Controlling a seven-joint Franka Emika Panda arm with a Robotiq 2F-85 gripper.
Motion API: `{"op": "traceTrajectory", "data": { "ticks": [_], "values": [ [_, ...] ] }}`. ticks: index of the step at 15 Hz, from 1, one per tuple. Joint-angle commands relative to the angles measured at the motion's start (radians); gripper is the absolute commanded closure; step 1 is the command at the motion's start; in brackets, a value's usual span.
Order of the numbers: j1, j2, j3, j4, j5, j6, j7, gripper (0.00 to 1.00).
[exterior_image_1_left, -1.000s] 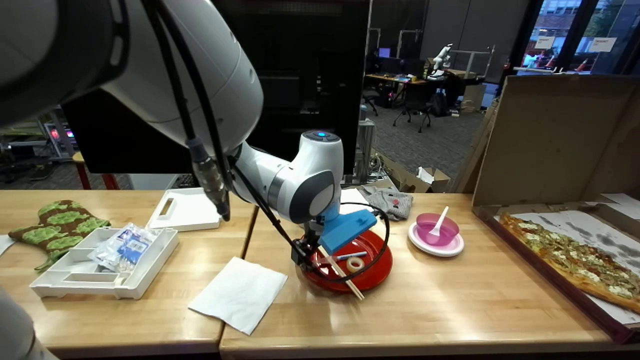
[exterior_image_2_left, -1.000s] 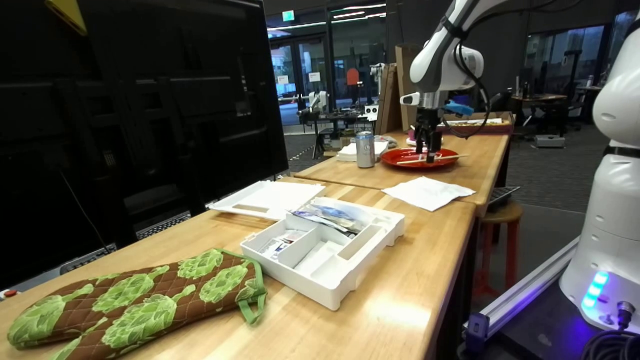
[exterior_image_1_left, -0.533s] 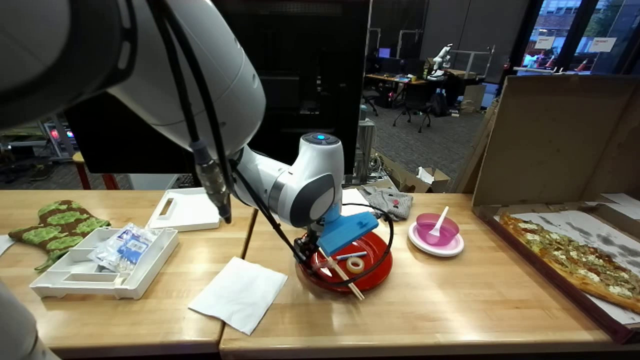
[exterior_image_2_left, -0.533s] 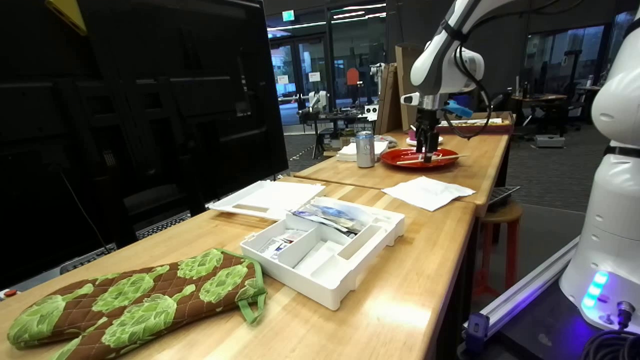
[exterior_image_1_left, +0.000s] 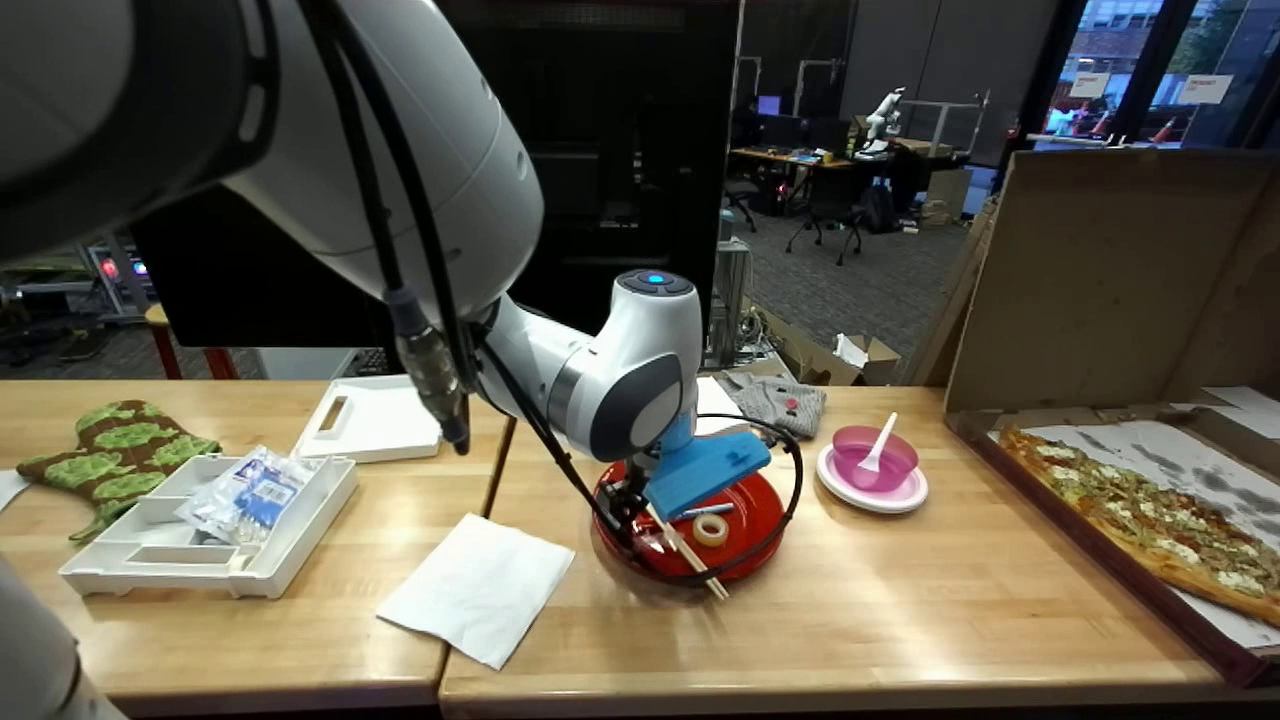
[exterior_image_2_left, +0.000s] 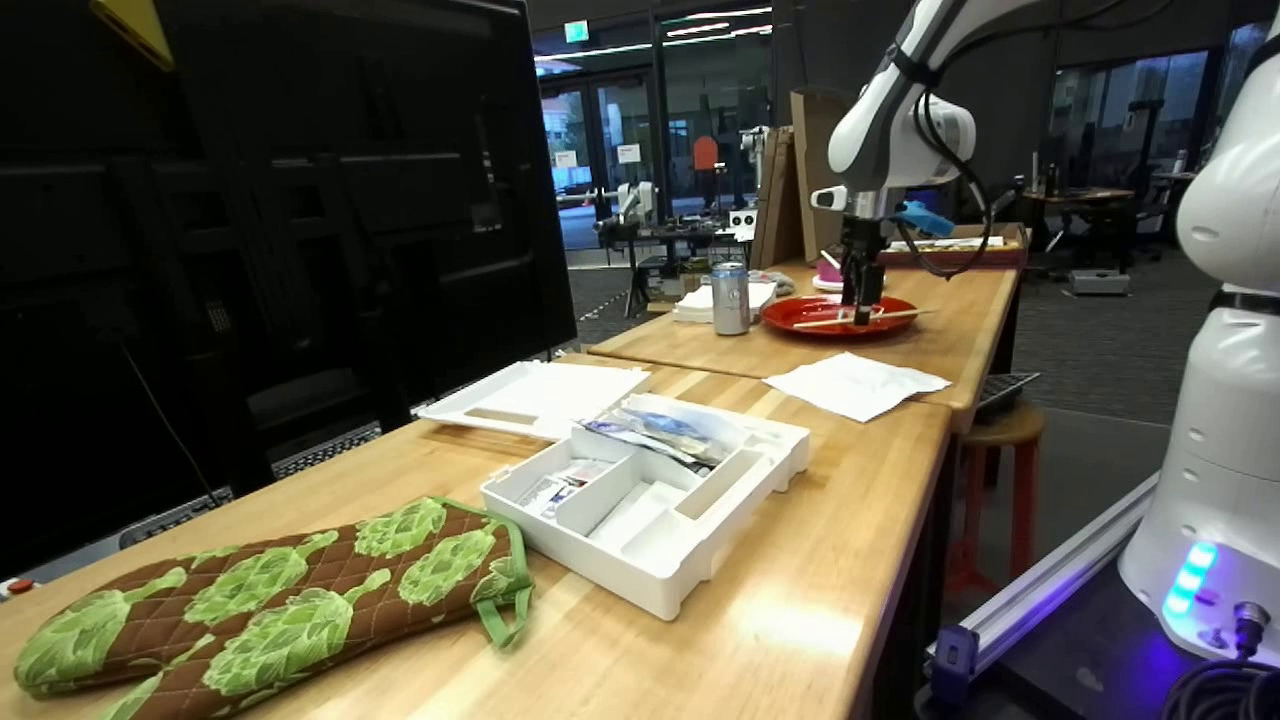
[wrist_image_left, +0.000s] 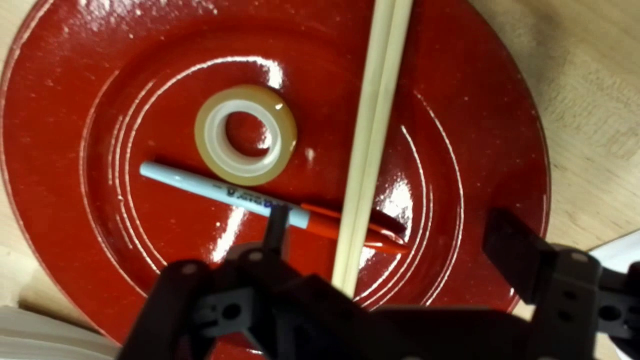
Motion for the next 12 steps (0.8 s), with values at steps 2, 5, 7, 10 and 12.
{"op": "traceTrajectory", "data": {
  "ticks": [2,5,7,10,12],
  "values": [
    [-0.022,0.014,0.013,0.007,0.010,0.004,0.003,0.10],
    [-0.025,0.027,0.017,0.013,0.000,0.003,0.013,0.12],
    [-0.026,0.033,0.017,0.020,-0.001,0.001,0.014,0.12],
    [-0.028,0.038,0.017,0.027,-0.005,0.000,0.016,0.39],
    [-0.029,0.037,0.017,0.032,-0.008,-0.001,0.018,0.52]
  ]
}}
